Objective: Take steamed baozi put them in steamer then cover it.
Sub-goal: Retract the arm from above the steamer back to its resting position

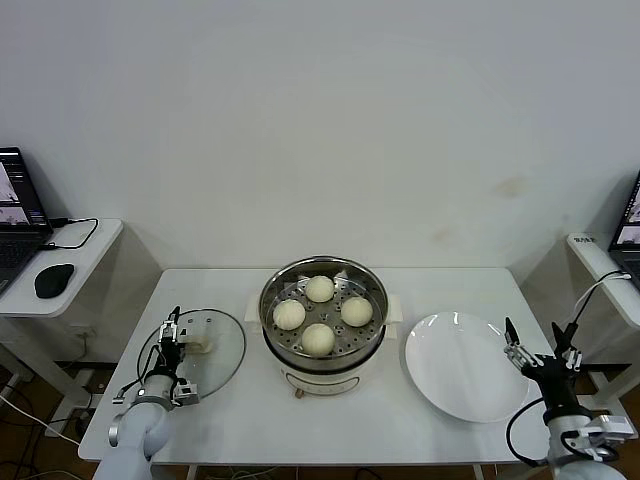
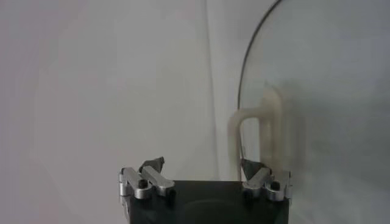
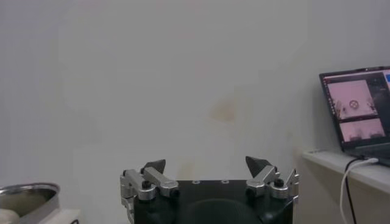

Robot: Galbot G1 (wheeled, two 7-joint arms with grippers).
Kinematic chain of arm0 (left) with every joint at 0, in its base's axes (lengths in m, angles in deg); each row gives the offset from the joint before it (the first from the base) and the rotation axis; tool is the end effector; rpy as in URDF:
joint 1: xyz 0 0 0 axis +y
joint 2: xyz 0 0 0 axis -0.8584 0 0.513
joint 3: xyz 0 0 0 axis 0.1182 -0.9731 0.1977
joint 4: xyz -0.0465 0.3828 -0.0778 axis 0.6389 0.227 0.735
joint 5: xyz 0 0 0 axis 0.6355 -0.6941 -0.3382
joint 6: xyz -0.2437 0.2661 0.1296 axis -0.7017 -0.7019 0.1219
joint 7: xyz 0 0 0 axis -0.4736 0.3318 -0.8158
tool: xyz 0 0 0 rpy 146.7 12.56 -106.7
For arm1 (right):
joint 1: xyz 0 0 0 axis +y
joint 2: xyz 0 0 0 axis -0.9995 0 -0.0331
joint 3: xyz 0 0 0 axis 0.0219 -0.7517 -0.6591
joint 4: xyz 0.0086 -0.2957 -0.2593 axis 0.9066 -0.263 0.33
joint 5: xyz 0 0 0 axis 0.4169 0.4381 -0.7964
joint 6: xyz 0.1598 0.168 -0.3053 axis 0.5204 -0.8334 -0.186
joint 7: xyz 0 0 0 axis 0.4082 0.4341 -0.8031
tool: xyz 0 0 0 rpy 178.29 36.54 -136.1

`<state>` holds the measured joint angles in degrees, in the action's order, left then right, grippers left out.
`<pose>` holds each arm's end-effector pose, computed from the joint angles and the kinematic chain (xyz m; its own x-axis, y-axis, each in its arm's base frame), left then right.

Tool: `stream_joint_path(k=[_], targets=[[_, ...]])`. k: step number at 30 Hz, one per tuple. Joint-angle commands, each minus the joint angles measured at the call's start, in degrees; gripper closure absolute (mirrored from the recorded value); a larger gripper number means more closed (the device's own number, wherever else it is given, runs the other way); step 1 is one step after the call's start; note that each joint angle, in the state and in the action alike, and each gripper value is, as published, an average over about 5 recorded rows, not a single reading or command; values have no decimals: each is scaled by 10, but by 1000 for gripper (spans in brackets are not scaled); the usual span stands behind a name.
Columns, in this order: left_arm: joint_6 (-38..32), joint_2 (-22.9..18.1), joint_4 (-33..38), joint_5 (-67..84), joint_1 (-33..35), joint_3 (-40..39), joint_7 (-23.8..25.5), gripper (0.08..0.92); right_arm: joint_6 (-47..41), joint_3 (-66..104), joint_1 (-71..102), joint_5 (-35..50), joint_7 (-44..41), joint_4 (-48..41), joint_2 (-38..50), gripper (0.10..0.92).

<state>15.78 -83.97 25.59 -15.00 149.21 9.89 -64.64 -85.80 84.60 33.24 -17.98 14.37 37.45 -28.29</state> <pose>0.3650 0.1688 -0.4806 -0.9850 -0.1095 0.1330 0.1399 -0.0577 0.9885 0.1893 -0.1800 -0.3209 -0.9946 0.0920 -0.0483 0.0861 0.9899 0.1130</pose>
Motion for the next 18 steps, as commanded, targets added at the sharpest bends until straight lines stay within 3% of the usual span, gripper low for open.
stream_joint_path(k=[1, 5, 18], targets=[[6, -3, -28, 13, -12, -3, -13, 178, 1, 0, 1, -1, -1, -3, 0, 203], [5, -2, -31, 17, -9, -1, -12, 243, 1, 2, 5, -1, -1, -2, 1, 203], [-11, 9, -39, 24, 1, 5, -17, 623, 0, 4, 18, -10, -2, 10, 1, 202]])
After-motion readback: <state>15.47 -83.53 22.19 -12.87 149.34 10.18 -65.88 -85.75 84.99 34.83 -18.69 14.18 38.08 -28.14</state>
